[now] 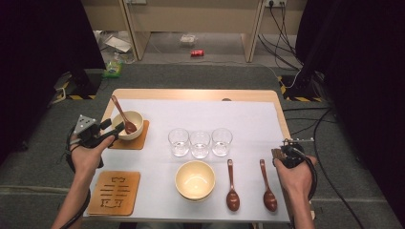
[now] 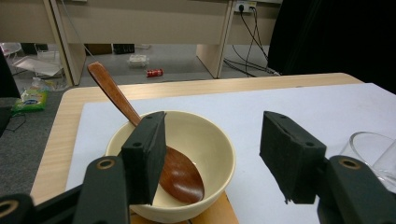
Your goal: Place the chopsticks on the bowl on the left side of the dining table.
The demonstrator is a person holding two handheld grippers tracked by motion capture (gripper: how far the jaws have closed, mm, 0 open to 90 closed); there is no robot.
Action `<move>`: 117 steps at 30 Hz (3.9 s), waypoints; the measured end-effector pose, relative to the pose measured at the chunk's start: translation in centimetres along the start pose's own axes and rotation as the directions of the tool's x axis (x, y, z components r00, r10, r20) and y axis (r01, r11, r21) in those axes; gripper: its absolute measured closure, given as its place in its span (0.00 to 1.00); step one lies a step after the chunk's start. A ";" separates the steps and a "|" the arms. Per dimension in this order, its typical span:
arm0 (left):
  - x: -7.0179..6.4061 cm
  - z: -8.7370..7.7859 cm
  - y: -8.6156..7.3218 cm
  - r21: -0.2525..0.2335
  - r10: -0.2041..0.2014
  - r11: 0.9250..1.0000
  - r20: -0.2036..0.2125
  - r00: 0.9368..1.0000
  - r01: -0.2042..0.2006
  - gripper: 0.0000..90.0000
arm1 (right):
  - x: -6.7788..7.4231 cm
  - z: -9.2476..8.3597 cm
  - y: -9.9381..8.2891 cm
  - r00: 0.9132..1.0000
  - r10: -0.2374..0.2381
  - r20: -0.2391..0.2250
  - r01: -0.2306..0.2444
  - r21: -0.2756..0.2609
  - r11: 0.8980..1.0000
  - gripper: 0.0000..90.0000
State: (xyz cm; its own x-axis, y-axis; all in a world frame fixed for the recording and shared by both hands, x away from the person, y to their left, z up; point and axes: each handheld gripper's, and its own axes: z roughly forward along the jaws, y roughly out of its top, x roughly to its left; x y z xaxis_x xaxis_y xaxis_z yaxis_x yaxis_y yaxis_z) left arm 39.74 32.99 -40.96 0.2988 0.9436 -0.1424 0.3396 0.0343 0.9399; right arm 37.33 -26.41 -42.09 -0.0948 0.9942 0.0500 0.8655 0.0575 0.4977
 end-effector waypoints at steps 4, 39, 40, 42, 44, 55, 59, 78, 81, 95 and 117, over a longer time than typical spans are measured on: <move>0.0 -0.2 0.1 -0.003 -0.006 1.000 0.009 1.000 0.006 0.45 | -0.7 0.5 -0.4 1.000 0.021 0.017 -0.022 0.079 0.997 0.80; 0.2 -0.4 -0.2 0.003 -0.018 1.000 0.008 1.000 0.018 0.44 | -0.3 3.2 0.0 0.999 0.024 0.046 -0.039 0.363 0.931 0.92; 0.2 -0.4 -0.1 0.002 -0.018 1.000 0.008 1.000 0.018 0.44 | -0.3 3.1 0.0 0.998 0.027 0.049 -0.043 0.371 0.928 0.92; 0.2 -0.4 -0.1 0.002 -0.018 1.000 0.008 1.000 0.018 0.44 | -0.4 3.2 0.0 0.998 0.026 0.051 -0.043 0.382 0.923 0.92; 0.2 -0.4 -0.2 0.002 -0.019 1.000 0.007 1.000 0.019 0.44 | -0.3 3.2 0.0 0.998 0.032 0.052 -0.050 0.393 0.918 0.92; 0.1 -0.3 -0.3 0.004 -0.018 1.000 0.008 1.000 0.018 0.44 | -0.2 3.8 1.2 0.998 0.014 0.061 -0.041 0.473 0.880 0.94; 0.2 -0.3 -0.2 0.003 -0.017 1.000 0.006 1.000 0.017 0.44 | 0.0 3.8 1.5 0.999 0.019 0.051 -0.041 0.470 0.882 0.94; 0.2 -0.4 -0.3 0.003 -0.017 1.000 0.004 1.000 0.017 0.44 | 0.5 1.3 3.8 0.999 0.013 0.030 -0.021 0.304 0.952 0.94; 0.2 -0.4 -0.3 0.003 -0.017 1.000 0.004 1.000 0.017 0.44 | 0.6 1.0 4.2 0.999 0.001 0.032 -0.009 0.267 0.964 0.94; 0.1 -0.6 -0.2 -0.002 -0.018 1.000 0.005 1.000 0.018 0.44 | 1.4 -0.3 5.7 1.000 0.000 0.027 -0.004 0.125 0.992 0.94; 0.3 -1.0 -0.1 -0.011 -0.018 1.000 -0.001 1.000 0.018 0.44 | 2.7 -1.5 7.4 1.000 0.000 0.003 0.000 -0.094 0.996 0.94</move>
State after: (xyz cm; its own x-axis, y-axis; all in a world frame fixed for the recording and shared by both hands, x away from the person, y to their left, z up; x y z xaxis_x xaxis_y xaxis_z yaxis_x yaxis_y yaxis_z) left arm 38.94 33.57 -40.81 0.2919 0.9430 -0.1596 0.3349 0.0555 0.9406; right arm 42.71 -23.47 -36.98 -0.0932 0.9945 0.0479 0.8152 0.0486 0.5771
